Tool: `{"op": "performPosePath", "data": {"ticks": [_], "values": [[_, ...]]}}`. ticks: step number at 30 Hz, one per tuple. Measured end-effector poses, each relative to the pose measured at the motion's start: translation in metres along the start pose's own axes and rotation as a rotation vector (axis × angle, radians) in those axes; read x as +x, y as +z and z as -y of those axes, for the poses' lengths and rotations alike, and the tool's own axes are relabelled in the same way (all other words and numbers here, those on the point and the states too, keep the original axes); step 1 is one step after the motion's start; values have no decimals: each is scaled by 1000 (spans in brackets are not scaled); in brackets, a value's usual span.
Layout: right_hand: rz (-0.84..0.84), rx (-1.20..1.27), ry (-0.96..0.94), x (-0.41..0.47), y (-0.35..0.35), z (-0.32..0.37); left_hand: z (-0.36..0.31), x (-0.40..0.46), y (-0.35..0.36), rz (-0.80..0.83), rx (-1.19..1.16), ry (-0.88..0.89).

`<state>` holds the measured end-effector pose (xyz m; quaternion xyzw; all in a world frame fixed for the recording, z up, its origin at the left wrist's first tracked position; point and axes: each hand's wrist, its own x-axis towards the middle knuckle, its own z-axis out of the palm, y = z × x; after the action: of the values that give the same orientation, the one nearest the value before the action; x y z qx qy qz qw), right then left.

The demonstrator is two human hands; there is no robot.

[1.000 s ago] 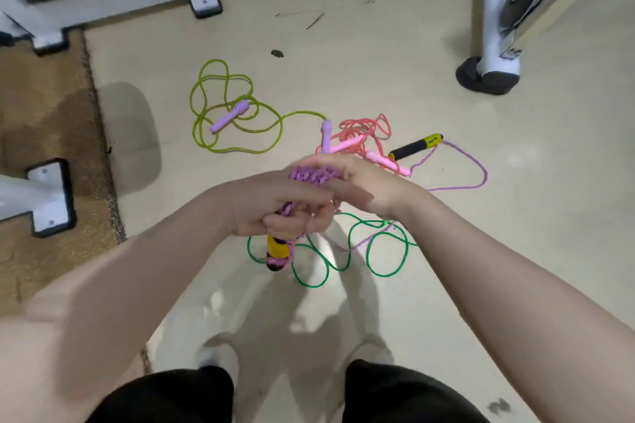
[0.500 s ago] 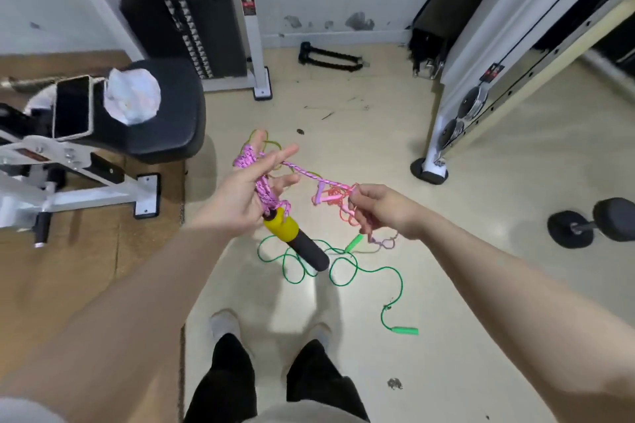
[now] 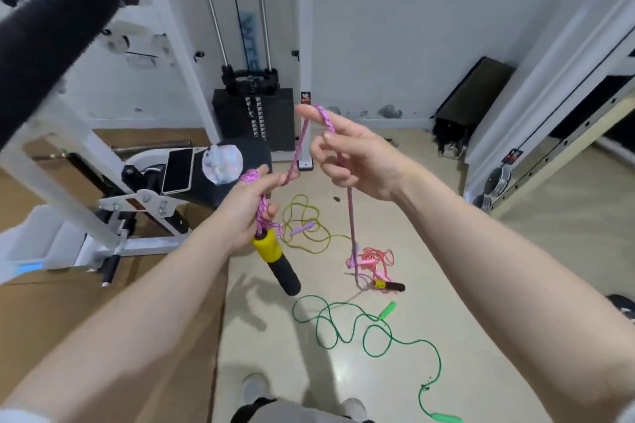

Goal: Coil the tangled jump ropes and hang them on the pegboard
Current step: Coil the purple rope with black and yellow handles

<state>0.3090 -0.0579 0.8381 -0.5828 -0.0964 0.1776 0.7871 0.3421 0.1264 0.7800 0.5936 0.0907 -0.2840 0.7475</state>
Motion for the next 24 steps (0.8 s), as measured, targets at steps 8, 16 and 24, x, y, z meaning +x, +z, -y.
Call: {"op": "performPosePath", "data": {"ticks": [8,16,24], "values": [[-790,-744,-118,48,22,5,-34,-16,-44,181,-480,1],[-42,-1269,833,45,22,-48,-71,18,-59,33,-953,325],[-24,-836,175,43,54,14,-39,41,-55,195,-96,-174]]}}
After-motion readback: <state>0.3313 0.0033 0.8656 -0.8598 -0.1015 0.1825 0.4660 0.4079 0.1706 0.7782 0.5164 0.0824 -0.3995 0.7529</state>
